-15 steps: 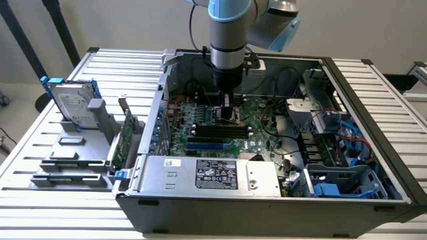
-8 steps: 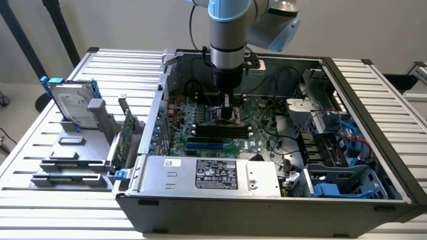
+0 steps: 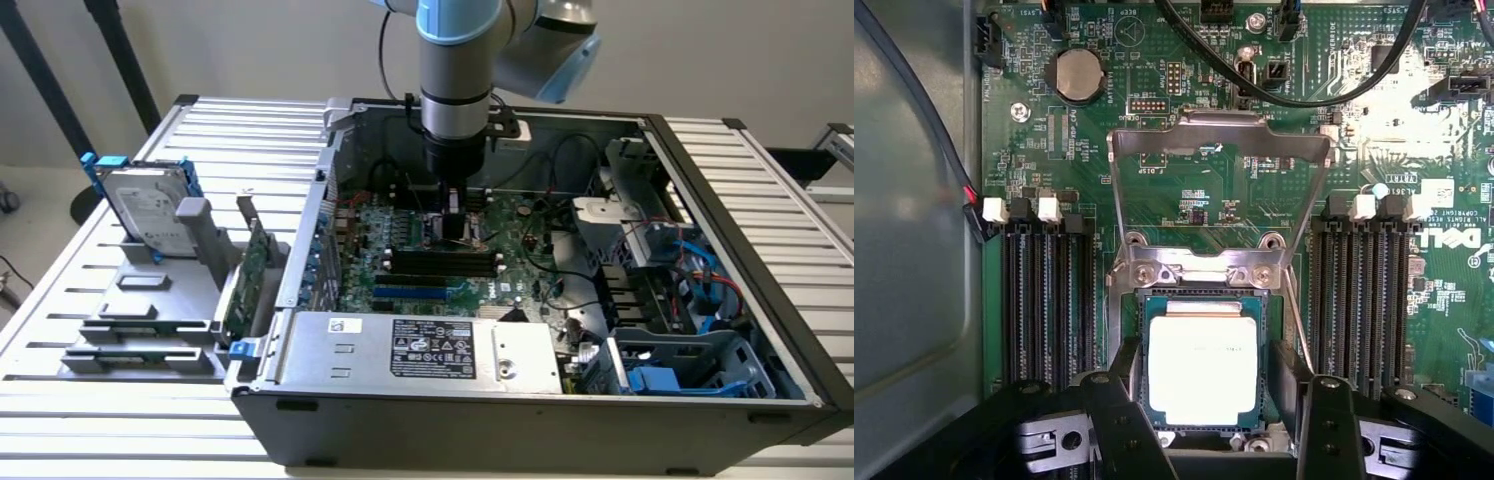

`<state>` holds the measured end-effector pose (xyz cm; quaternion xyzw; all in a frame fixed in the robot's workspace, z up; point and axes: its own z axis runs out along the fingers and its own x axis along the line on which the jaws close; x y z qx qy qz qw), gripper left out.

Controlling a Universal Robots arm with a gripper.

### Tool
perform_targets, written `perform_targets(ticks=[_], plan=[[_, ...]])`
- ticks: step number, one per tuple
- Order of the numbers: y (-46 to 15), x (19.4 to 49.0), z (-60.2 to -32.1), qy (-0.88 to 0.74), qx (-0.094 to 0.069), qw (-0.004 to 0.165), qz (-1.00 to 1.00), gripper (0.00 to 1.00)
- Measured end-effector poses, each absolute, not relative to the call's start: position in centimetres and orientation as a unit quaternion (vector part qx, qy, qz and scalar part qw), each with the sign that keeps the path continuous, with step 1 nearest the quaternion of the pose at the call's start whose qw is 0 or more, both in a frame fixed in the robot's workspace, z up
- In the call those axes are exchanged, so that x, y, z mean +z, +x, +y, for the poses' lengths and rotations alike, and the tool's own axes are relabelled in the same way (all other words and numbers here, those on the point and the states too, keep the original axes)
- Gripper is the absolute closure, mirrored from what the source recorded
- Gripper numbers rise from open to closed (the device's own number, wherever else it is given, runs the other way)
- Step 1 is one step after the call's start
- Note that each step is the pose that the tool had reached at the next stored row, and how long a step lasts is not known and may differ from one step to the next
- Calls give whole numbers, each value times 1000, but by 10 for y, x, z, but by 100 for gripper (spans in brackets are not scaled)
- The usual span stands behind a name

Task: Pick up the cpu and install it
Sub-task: 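Place the cpu into insertion slot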

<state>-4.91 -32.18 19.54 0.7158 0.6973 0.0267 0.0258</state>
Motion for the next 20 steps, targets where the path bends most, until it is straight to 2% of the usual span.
perform_targets(ticks=[13, 14, 15, 16, 18, 19, 20], plan=[[-51, 214, -322, 716, 28, 25, 697, 37], [-51, 215, -322, 716, 28, 24, 697, 39], [-52, 216, -322, 716, 29, 24, 697, 46], [-53, 217, -322, 716, 29, 23, 697, 46], [-57, 219, -322, 716, 30, 22, 697, 58], [-59, 219, -322, 716, 30, 22, 697, 58], [-62, 219, -322, 716, 30, 22, 697, 64]])
